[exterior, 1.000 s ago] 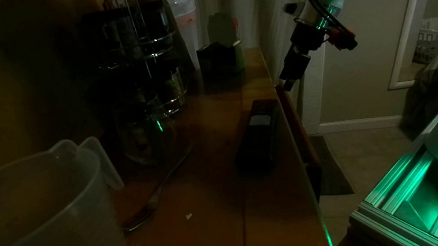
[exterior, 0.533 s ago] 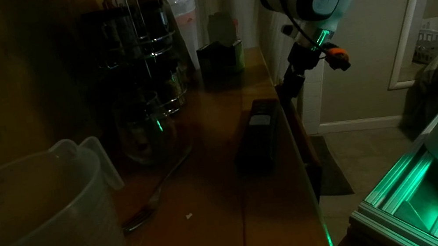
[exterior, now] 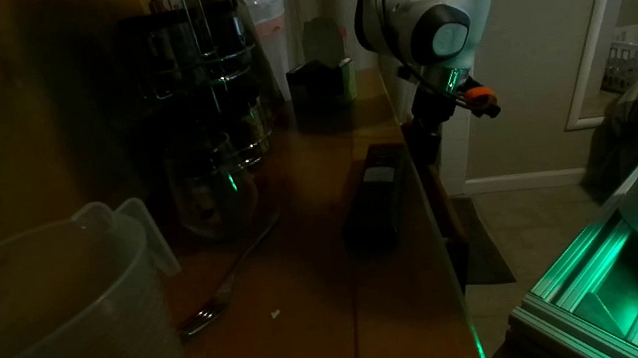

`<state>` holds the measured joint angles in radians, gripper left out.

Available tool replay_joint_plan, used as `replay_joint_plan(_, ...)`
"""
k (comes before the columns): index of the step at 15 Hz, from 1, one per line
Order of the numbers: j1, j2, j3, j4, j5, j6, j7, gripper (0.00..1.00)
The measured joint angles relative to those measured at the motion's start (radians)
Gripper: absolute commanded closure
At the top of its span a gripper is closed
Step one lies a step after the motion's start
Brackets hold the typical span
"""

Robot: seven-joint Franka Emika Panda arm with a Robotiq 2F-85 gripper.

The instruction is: Open the topmost drawer on the right.

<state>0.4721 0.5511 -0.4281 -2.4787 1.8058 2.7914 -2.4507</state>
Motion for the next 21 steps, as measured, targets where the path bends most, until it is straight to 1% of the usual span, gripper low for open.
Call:
replay_joint_plan(2, 0.014, 0.027, 0.004, 0.017, -0.03, 0.035, 0.015, 0.0)
replay_joint_plan(6, 0.019, 0.066, 0.001, 0.032, -0.158, 0.072, 0.128, 0.0)
replay_joint_plan(9, 0.02, 0.082, -0.009, 0.029, -0.245, 0.08, 0.204, 0.0)
replay_joint_plan(12, 0.023, 0.082, -0.011, 0.026, -0.302, 0.08, 0.26, 0.0)
replay_joint_plan(17, 0.022, 0.081, -0.016, 0.022, -0.327, 0.078, 0.283, 0.0)
replay_joint_plan(19, 0.012, 0.071, -0.017, 0.023, -0.294, 0.065, 0.269, 0.0)
replay_joint_plan(21, -0.014, 0.063, -0.024, 0.023, -0.234, 0.053, 0.237, 0.0)
